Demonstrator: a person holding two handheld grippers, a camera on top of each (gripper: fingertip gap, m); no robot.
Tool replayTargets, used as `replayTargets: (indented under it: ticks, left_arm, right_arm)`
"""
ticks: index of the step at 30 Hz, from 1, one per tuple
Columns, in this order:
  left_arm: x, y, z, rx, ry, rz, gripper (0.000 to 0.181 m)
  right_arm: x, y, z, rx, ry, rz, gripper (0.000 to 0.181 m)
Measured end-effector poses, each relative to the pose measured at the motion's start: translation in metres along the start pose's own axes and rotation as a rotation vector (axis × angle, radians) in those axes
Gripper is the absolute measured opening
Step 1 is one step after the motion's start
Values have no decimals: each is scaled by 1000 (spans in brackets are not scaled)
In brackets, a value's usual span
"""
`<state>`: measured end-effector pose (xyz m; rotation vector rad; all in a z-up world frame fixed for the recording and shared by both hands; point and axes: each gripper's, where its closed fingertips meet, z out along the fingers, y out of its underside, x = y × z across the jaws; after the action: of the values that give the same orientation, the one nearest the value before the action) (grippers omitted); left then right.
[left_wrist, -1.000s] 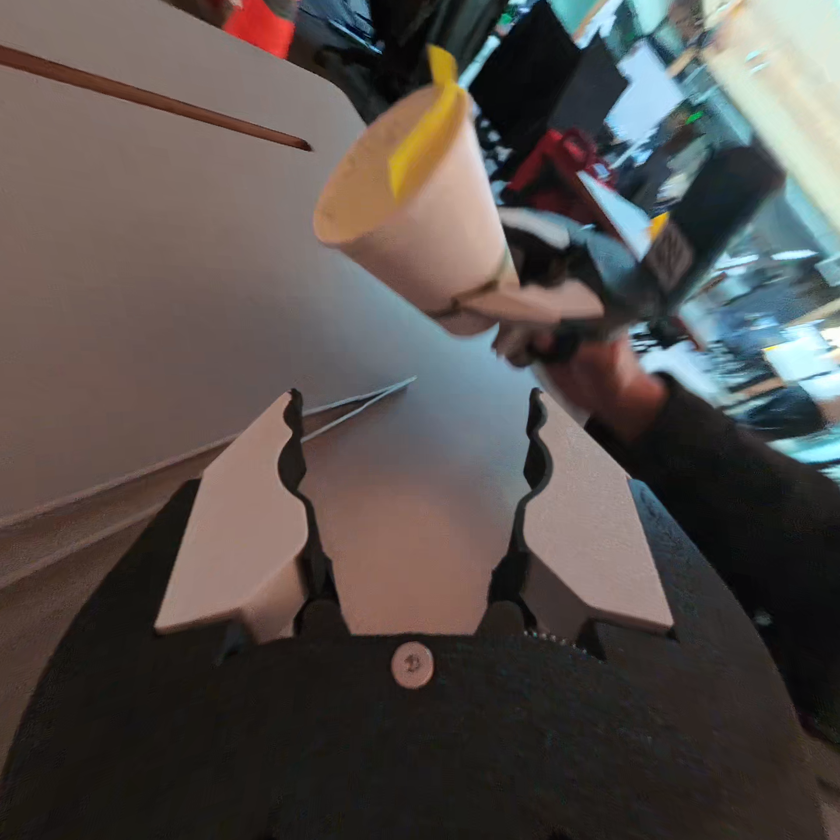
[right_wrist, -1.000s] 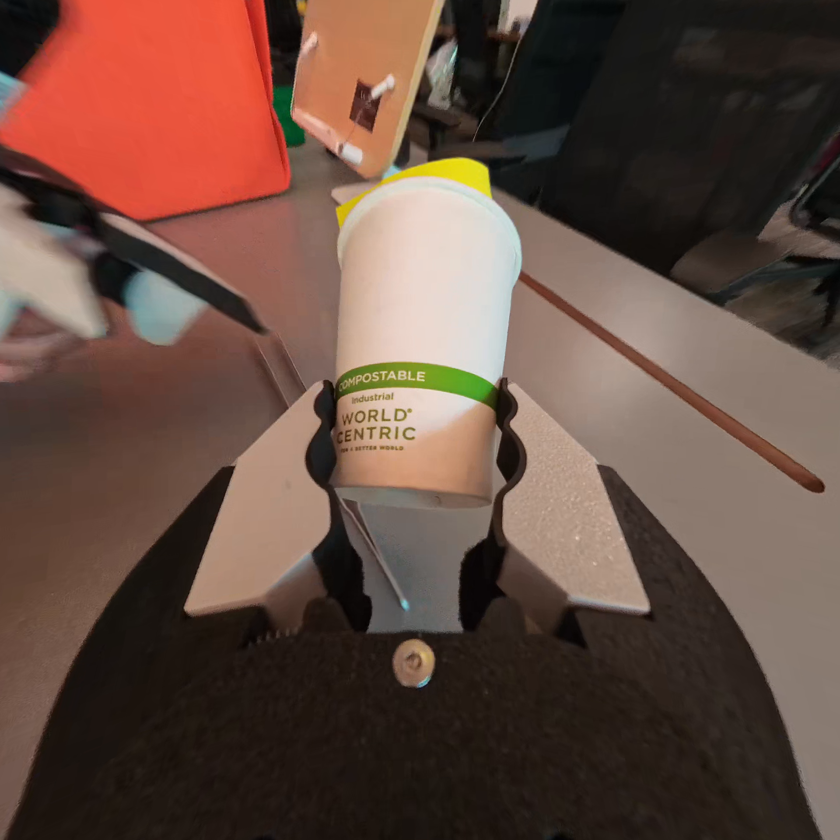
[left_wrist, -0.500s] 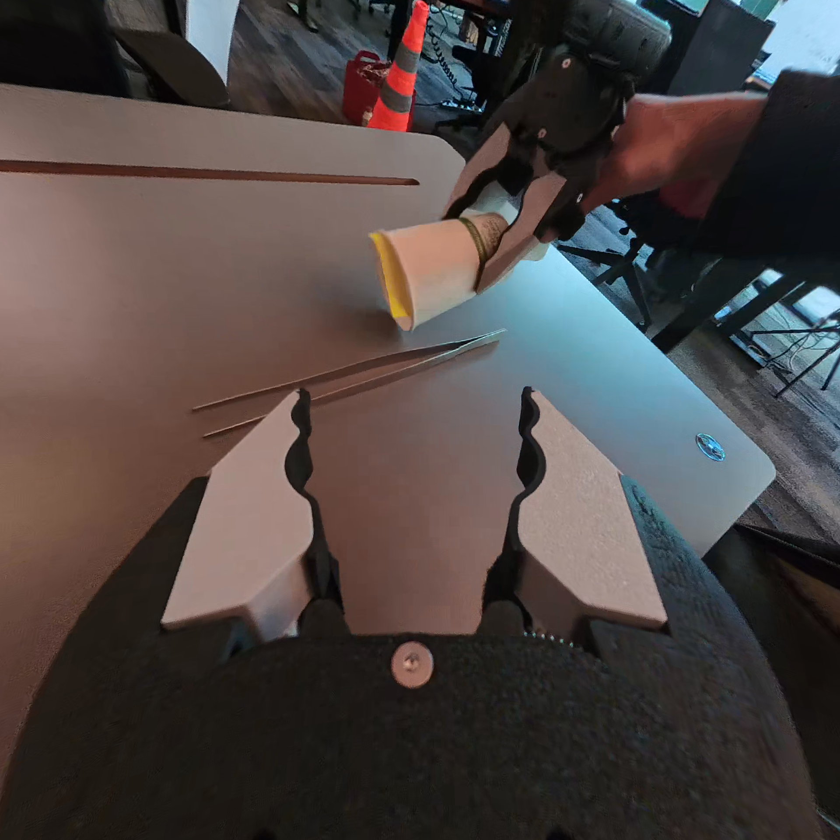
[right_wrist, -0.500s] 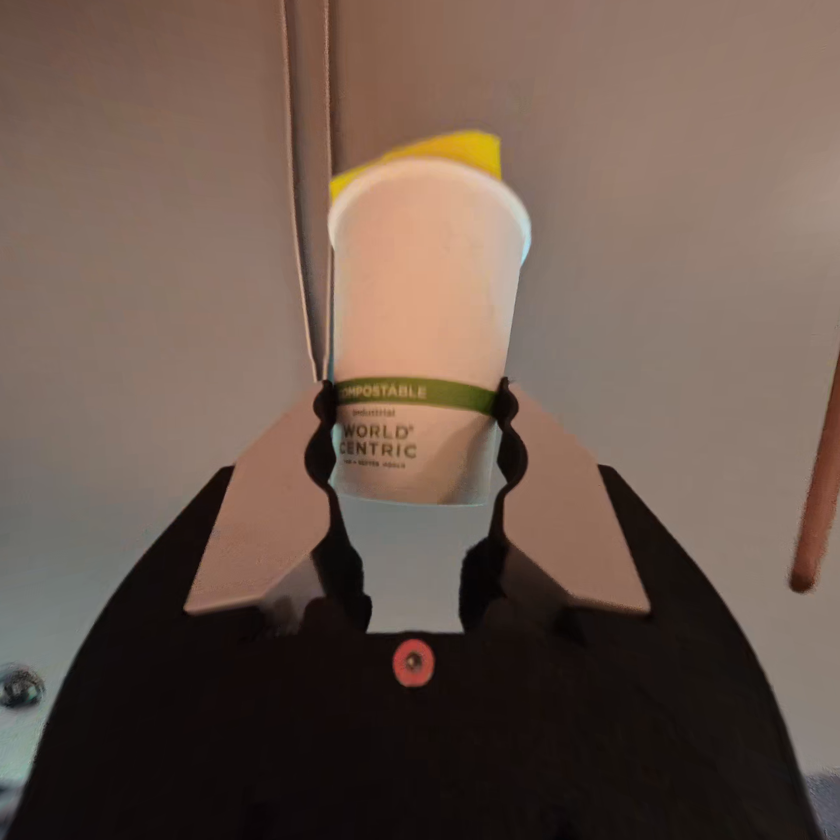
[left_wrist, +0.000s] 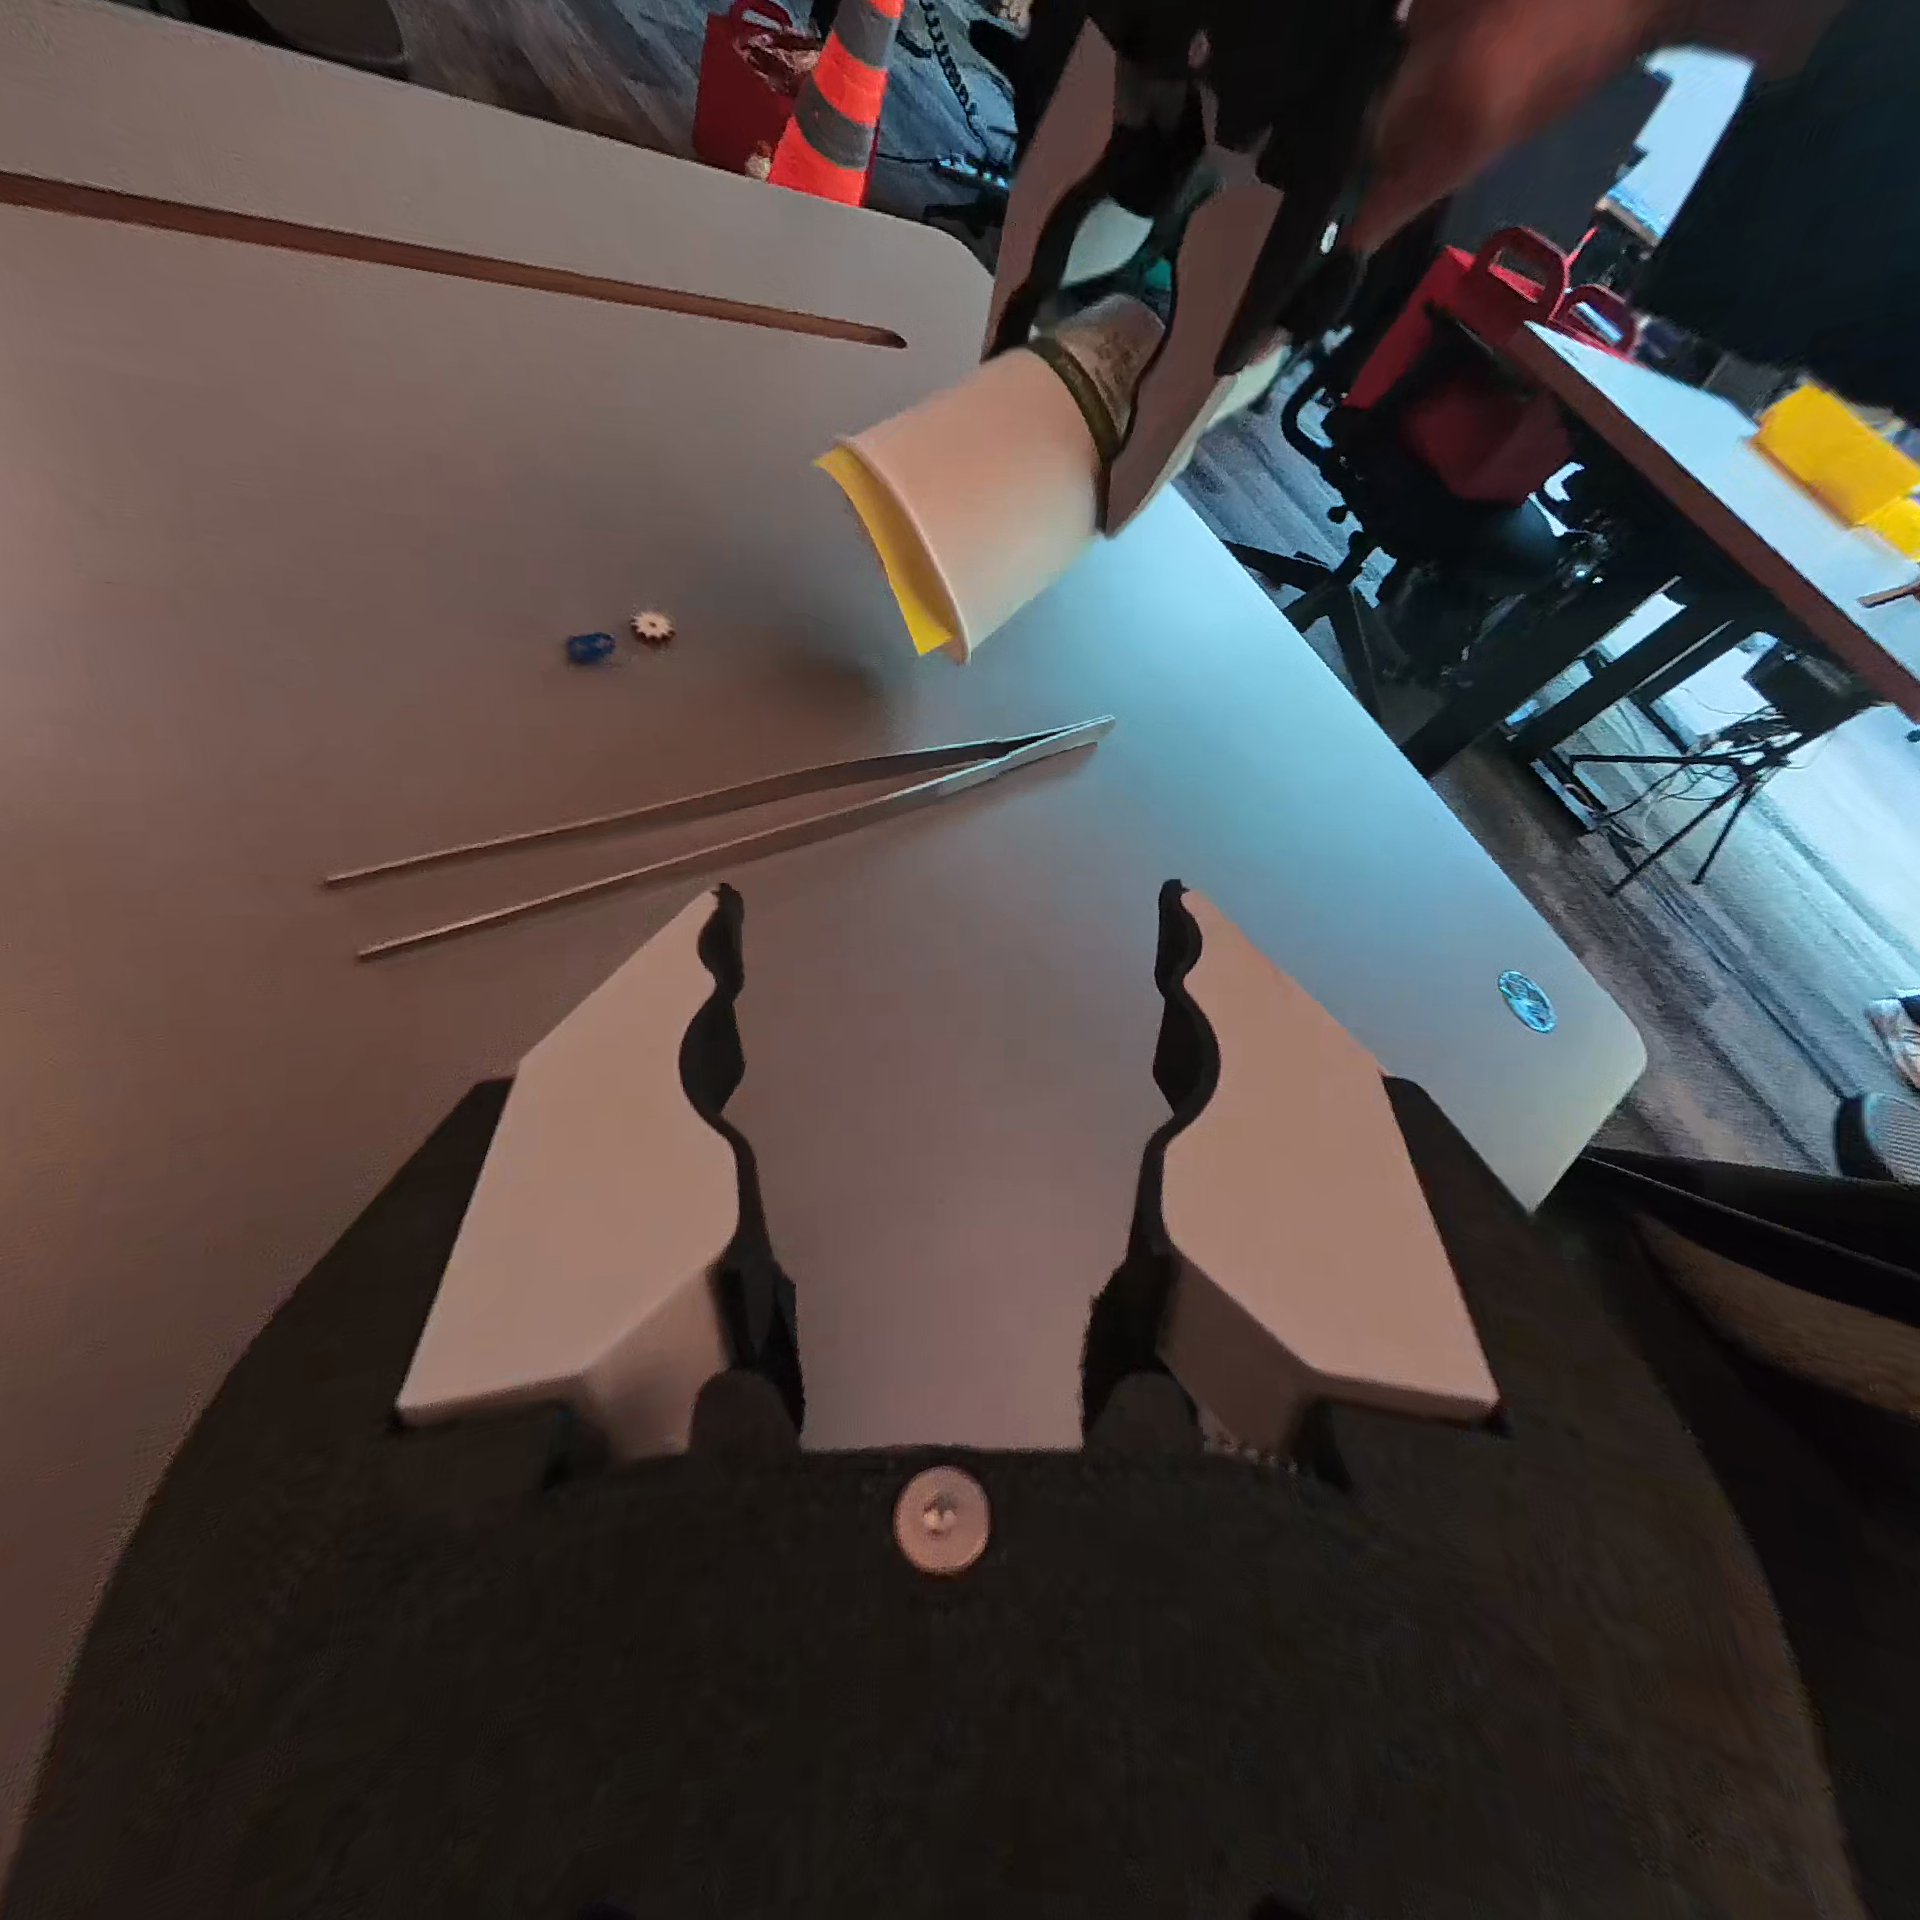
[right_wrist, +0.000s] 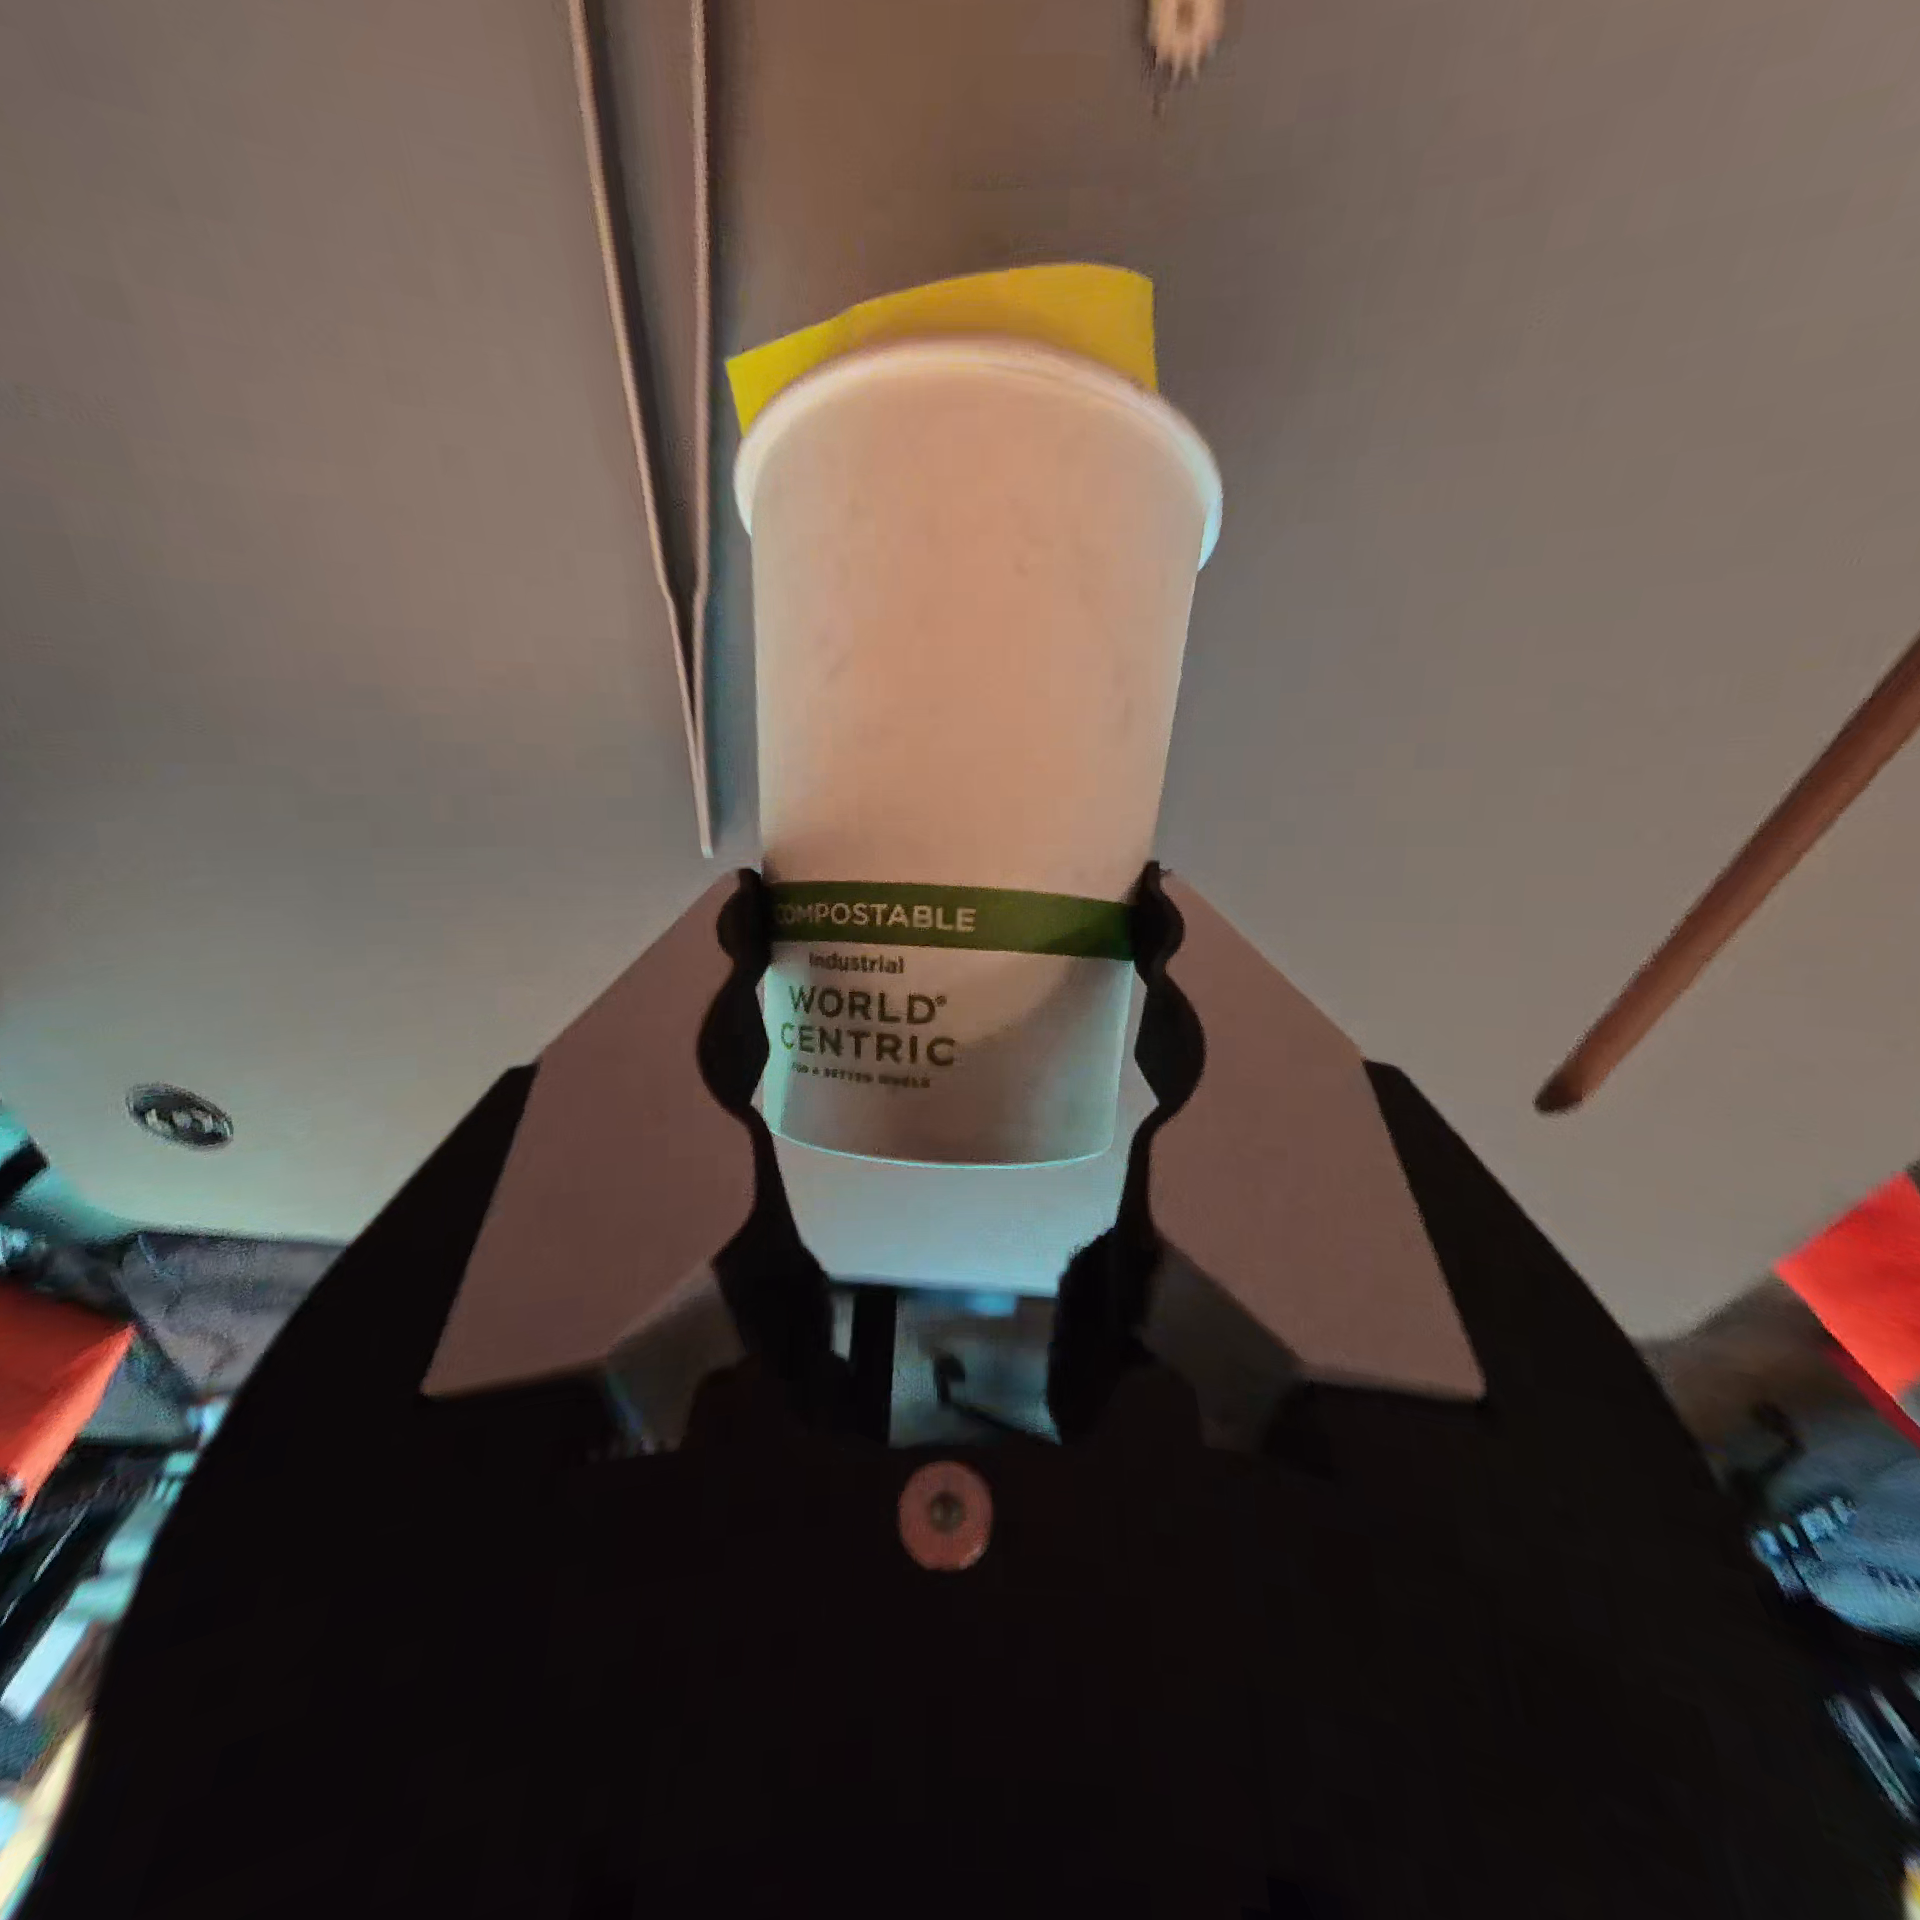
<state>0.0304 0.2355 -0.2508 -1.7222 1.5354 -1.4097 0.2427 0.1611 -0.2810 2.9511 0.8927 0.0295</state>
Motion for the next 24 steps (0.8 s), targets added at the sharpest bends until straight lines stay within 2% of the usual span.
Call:
replayTargets:
  ticks: [1,4,8,9,12,15,17,19,22,24]
  left_arm:
    - [1,0,1,2,15,-8,77]
    - [6,-6,8,46,89,-18,69]
    - [16,-25,28,84,273,-29,64]
    - [19,-26,32,76,309,-36,58]
    - [26,-24,37,81,370,-55,54]
    - [23,-27,37,107,338,-41,41]
    - [29,-31,31,133,386,-52,14]
    - [39,-36,26,168,460,-86,1]
    - [44,-32,26,140,489,-93,0]
    - [35,-31,31,118,456,-110,0]
  right_arm:
    - [2,1,-4,-25,1,-3,70]
    - [-4,-24,-21,127,8,-39,71]
    - [-25,-43,-38,253,43,-122,71]
    - [-33,-48,-41,286,38,-134,71]
    - [-55,-58,-50,333,31,-181,71]
    - [-69,-62,-55,330,37,-226,70]
    - [-77,-65,-58,344,28,-234,71]
    - [-84,-69,-60,370,8,-234,71]
    - [-83,-62,-59,358,28,-224,71]
    - [-77,-48,-60,353,47,-190,71]
